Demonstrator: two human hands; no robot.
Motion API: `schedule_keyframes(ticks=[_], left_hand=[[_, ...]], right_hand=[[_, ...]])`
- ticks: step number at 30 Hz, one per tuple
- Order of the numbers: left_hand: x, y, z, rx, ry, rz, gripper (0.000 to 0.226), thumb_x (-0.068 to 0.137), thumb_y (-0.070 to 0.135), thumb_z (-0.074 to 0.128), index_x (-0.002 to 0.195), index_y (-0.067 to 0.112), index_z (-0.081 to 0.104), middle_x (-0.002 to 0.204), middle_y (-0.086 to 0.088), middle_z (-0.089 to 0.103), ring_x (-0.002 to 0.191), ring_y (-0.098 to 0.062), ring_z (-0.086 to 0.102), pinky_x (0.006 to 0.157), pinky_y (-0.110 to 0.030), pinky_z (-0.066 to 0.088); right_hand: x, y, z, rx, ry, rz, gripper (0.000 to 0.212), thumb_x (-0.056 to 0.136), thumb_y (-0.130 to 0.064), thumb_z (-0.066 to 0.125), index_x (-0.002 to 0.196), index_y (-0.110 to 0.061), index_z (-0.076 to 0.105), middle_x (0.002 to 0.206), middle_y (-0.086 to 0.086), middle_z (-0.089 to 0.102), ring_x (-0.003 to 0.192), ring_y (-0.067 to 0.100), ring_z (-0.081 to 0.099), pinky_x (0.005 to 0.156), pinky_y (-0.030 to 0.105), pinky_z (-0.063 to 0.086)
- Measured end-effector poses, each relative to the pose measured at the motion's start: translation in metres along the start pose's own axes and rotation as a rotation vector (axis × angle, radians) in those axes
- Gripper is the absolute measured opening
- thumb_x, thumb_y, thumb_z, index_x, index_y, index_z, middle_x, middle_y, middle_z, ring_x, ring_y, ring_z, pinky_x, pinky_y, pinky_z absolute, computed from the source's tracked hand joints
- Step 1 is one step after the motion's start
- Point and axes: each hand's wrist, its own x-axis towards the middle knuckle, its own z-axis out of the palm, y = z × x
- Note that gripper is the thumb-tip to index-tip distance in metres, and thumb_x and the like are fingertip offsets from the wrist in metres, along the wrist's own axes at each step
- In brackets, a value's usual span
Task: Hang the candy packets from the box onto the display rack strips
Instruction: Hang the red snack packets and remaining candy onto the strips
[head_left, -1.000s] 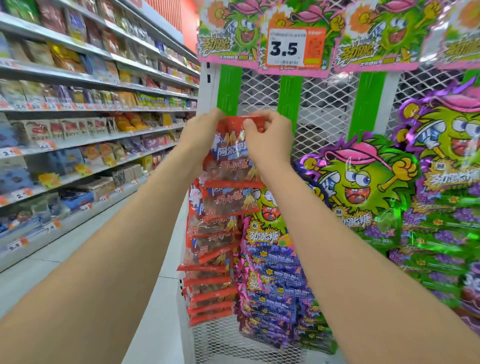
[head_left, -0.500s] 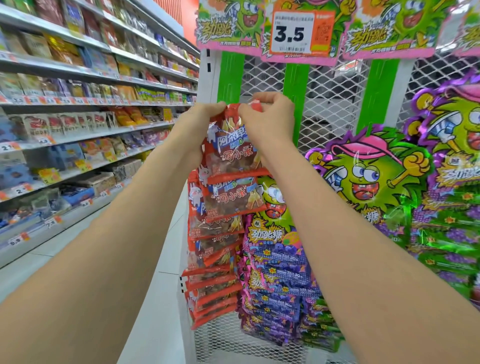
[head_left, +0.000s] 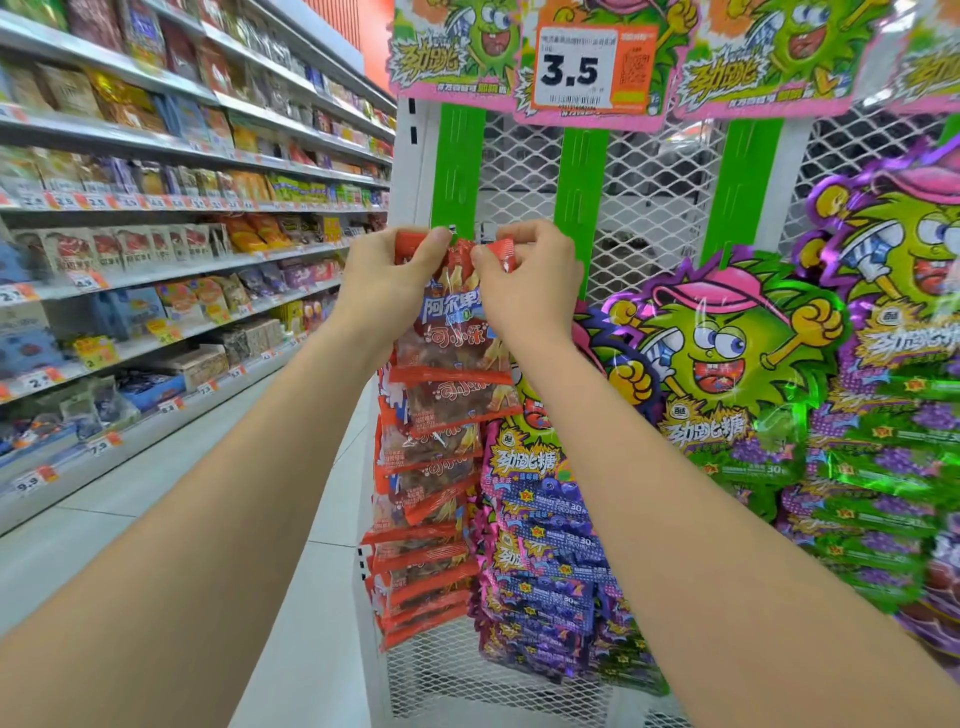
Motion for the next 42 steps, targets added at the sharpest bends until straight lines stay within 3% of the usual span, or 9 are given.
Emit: schedule_keyframes(ticks=[5,10,14,21,25,30,34,38,42], left_hand=[[0.002,-0.01,-0.005,0.049,0.087,0.035,0.017,0.096,0.041,0.074,0.097,0.025,0.078,0.093,0.001,0.081,0.089,-0.022,0.079,0.086,-0.054,0.064],[0.0,-0.018,0.0,0.242,0.194,0.168,0.019,0.097,0.041,0.073,0.099,0.022,0.076,0.089,0.007,0.076,0.086,-0.012,0.072,0.087,-0.043,0.06],[-0.022,-0.036,0.006,0.448,0.376,0.323,0.041,0.097,0.039,0.072,0.13,0.016,0.059,0.12,0.001,0.065,0.111,-0.018,0.059,0.1,-0.032,0.044],[-0.151,-0.103,0.025,0.777,0.352,0.676,0.027,0.096,0.024,0.072,0.123,0.019,0.07,0.135,-0.012,0.058,0.121,-0.036,0.048,0.104,-0.048,0.039],[-0.231,-0.185,0.034,0.697,-0.227,0.585,0.006,0.092,0.01,0.069,0.094,0.015,0.071,0.091,-0.001,0.065,0.085,-0.029,0.06,0.073,-0.048,0.049],[-0.307,-0.267,0.047,0.676,-1.041,-0.044,0.006,0.091,0.018,0.071,0.096,0.02,0.074,0.088,0.007,0.072,0.08,-0.013,0.064,0.077,-0.032,0.054],[-0.361,-0.331,0.053,0.666,-1.218,-0.322,0.013,0.098,0.023,0.068,0.101,0.015,0.078,0.095,0.005,0.072,0.084,-0.01,0.063,0.077,-0.024,0.045],[-0.403,-0.389,0.048,0.75,-1.335,-0.495,0.017,0.098,0.025,0.063,0.095,0.013,0.076,0.087,-0.002,0.072,0.086,-0.026,0.07,0.079,-0.037,0.054],[-0.42,-0.414,0.043,0.766,-1.414,-0.587,0.019,0.102,0.018,0.059,0.102,0.006,0.074,0.101,-0.01,0.072,0.086,-0.024,0.062,0.075,-0.028,0.044]], right_hand=[[0.001,-0.002,0.006,0.001,0.003,0.0,0.025,0.084,-0.034,0.083,0.099,-0.024,0.065,0.092,-0.006,0.073,0.096,0.025,0.067,0.089,0.037,0.051],[-0.014,0.006,0.0,-0.075,-0.015,0.001,0.027,0.091,-0.034,0.079,0.111,-0.018,0.068,0.096,-0.004,0.072,0.102,0.02,0.058,0.069,0.022,0.021],[-0.055,0.016,-0.012,-0.074,0.053,-0.088,0.035,0.091,-0.016,0.073,0.125,-0.015,0.065,0.11,-0.002,0.072,0.103,0.014,0.066,0.09,0.017,0.044],[-0.227,0.108,-0.075,-0.009,-0.22,-0.104,0.02,0.08,0.002,0.065,0.085,-0.017,0.071,0.077,-0.01,0.069,0.068,0.006,0.06,0.067,0.021,0.048],[-0.322,0.211,-0.102,-0.185,-0.727,0.393,0.015,0.084,-0.011,0.067,0.077,-0.023,0.074,0.067,-0.015,0.068,0.065,-0.007,0.063,0.063,0.017,0.045],[-0.427,0.309,-0.132,-0.483,-1.175,0.829,0.015,0.086,-0.017,0.064,0.085,-0.016,0.079,0.091,0.002,0.078,0.089,0.009,0.07,0.082,0.026,0.053],[-0.505,0.351,-0.14,-0.644,-1.193,1.035,0.018,0.088,-0.019,0.063,0.077,-0.007,0.07,0.1,0.018,0.077,0.102,0.033,0.072,0.083,0.033,0.054],[-0.557,0.371,-0.136,-0.732,-1.179,1.159,0.022,0.096,-0.022,0.067,0.111,-0.007,0.075,0.118,0.014,0.074,0.114,0.033,0.069,0.086,0.031,0.052],[-0.583,0.384,-0.122,-0.583,-1.059,1.393,0.021,0.09,-0.011,0.068,0.109,-0.005,0.076,0.111,0.012,0.074,0.106,0.03,0.071,0.083,0.032,0.053]])
